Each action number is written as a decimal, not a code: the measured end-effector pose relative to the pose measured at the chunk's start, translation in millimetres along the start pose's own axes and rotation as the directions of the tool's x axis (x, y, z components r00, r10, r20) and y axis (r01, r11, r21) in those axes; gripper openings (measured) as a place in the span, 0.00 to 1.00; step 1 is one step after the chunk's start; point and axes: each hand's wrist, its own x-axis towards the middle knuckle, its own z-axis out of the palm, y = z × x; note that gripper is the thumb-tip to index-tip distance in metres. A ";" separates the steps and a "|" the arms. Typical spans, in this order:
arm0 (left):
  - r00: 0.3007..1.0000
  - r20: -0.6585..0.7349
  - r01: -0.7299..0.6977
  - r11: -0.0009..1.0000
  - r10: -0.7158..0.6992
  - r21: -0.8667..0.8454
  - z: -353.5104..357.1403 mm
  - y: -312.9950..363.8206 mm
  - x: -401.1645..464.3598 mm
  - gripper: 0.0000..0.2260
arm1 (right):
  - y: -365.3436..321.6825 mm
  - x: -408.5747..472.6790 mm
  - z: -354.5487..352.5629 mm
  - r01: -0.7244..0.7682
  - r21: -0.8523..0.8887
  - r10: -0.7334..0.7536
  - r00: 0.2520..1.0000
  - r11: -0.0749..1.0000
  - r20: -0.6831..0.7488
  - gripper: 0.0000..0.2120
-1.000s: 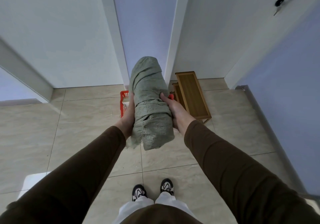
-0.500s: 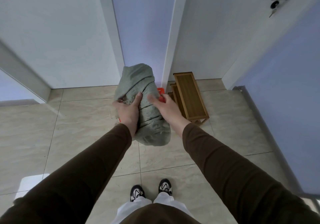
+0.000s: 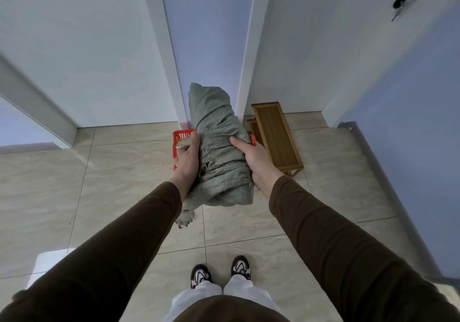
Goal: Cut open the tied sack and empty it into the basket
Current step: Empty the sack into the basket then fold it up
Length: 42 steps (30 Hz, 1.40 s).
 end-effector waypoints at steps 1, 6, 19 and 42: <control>0.997 0.075 0.000 0.999 0.004 -0.043 -2.5 -2.1 1.1 0.53 | 1.3 -0.8 -1.0 -0.038 0.048 0.037 0.999 0.998 0.014 0.24; 0.890 0.455 0.114 0.956 0.022 -0.269 -3.4 -5.7 -0.6 0.44 | 16.4 -1.8 -7.4 -0.199 0.143 0.186 0.977 0.969 0.104 0.29; 0.942 -0.110 -0.299 0.941 0.318 0.157 19.3 -3.0 4.5 0.24 | 16.6 -2.7 22.2 0.014 -0.450 -0.029 0.999 0.893 -0.028 0.53; 0.809 0.588 -0.445 0.663 0.008 0.603 -14.2 -26.3 1.0 0.62 | 22.0 42.7 -34.2 -0.021 -0.450 -0.135 0.941 0.893 -0.311 0.43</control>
